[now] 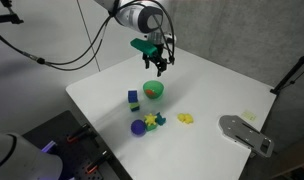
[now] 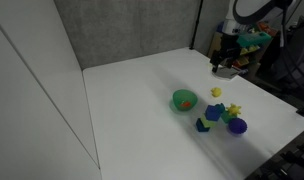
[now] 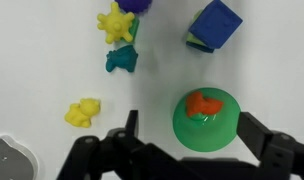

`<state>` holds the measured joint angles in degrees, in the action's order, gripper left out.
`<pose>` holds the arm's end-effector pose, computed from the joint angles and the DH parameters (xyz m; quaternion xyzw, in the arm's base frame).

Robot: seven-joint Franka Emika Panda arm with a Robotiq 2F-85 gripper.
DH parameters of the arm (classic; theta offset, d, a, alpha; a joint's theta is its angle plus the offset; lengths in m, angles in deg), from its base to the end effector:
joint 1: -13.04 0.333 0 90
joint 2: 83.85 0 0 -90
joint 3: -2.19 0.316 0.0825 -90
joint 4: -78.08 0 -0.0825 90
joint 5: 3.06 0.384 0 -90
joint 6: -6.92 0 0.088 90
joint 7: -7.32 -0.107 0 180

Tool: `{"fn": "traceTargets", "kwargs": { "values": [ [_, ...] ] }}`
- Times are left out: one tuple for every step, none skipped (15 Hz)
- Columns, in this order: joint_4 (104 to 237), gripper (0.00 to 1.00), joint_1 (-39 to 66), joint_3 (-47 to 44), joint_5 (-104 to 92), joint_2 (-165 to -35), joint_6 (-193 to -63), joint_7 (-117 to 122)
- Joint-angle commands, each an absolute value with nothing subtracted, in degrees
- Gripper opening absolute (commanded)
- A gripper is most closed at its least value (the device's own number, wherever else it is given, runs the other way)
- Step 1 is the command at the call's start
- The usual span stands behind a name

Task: Pick up the green toy from the green bowl and put it on the table

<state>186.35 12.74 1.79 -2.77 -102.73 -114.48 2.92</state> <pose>0.6130 -0.0070 0.3239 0.9977 -0.0457 -0.0502 0.0007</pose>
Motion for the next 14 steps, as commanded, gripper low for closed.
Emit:
{"fn": "traceTargets", "kwargs": {
  "values": [
    [193.2, 1.0, 13.7, 1.1, -5.4, -94.2, -112.3, 1.2],
    [195.2, 1.0, 13.7, 1.2, -6.0, -92.0, -112.3, 1.5],
    [196.8, 1.0, 13.6, 1.3, -6.2, -90.0, -112.2, 1.8],
    [198.5, 1.0, 13.4, 1.4, -6.5, -87.9, -112.2, 2.2],
    [200.4, 1.0, 13.3, 1.4, -6.6, -85.5, -112.3, 2.5],
    [201.9, 1.0, 13.2, 1.5, -6.9, -83.3, -112.1, 2.6],
    [203.3, 1.0, 13.1, 1.5, -7.5, -81.1, -111.8, 2.8],
    [204.3, 1.0, 13.0, 1.5, -7.7, -79.2, -111.4, 2.9],
    [204.8, 1.0, 12.8, 1.5, -7.7, -77.5, -110.7, 3.3],
    [205.0, 1.0, 12.6, 1.4, -7.4, -75.9, -109.6, 4.1],
    [204.8, 1.0, 12.4, 1.1, -5.4, -74.6, -108.2, 6.0],
    [204.6, 1.0, 12.3, 0.7, -3.5, -73.6, -106.9, 7.6],
    [203.8, 1.0, 12.4, 0.3, -1.6, -73.3, -104.8, 9.1],
    [203.6, 1.0, 12.3, 0.0, -0.7, -72.8, -103.4, 9.8]
  ]
}}
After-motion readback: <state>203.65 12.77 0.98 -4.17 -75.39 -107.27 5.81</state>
